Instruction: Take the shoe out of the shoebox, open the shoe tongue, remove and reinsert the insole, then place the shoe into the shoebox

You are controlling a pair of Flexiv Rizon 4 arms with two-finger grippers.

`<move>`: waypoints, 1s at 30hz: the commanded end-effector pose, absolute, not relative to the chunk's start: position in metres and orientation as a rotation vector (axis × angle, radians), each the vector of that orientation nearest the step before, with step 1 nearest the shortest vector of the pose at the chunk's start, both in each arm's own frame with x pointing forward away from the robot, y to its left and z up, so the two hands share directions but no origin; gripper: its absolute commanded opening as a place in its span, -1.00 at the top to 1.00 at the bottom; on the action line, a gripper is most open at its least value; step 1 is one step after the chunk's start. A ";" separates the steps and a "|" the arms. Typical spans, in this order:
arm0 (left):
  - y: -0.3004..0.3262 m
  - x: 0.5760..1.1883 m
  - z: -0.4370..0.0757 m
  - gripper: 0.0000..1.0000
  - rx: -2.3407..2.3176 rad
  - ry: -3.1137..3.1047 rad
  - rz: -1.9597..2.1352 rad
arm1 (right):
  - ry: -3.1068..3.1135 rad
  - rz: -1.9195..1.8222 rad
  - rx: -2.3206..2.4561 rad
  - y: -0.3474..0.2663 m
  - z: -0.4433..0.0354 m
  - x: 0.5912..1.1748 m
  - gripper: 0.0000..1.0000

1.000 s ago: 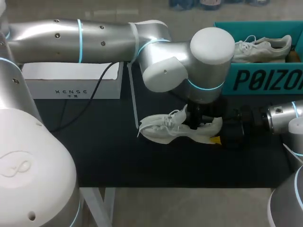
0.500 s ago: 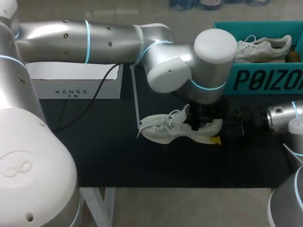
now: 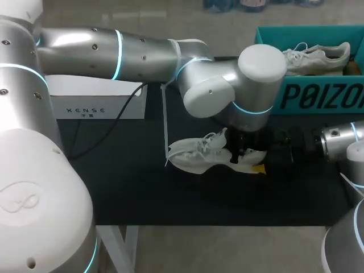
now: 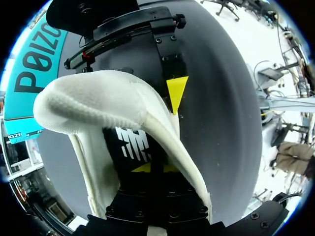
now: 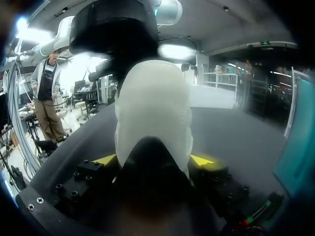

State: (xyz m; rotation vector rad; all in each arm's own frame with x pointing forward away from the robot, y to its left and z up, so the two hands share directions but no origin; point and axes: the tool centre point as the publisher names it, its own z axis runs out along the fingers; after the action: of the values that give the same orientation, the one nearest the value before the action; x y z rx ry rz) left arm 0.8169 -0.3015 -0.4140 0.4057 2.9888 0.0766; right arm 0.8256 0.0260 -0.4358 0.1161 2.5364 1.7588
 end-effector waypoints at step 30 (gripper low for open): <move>-0.291 0.817 -0.380 1.00 0.332 2.721 0.070 | 2.539 1.756 0.118 0.029 -0.439 0.826 1.00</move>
State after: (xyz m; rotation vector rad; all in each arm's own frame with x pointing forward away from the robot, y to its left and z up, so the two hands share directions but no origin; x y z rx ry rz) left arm 0.8211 -0.2970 -0.3900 0.3311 2.7273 0.0788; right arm 0.8257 0.0267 -0.4350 0.1160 2.5364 1.7605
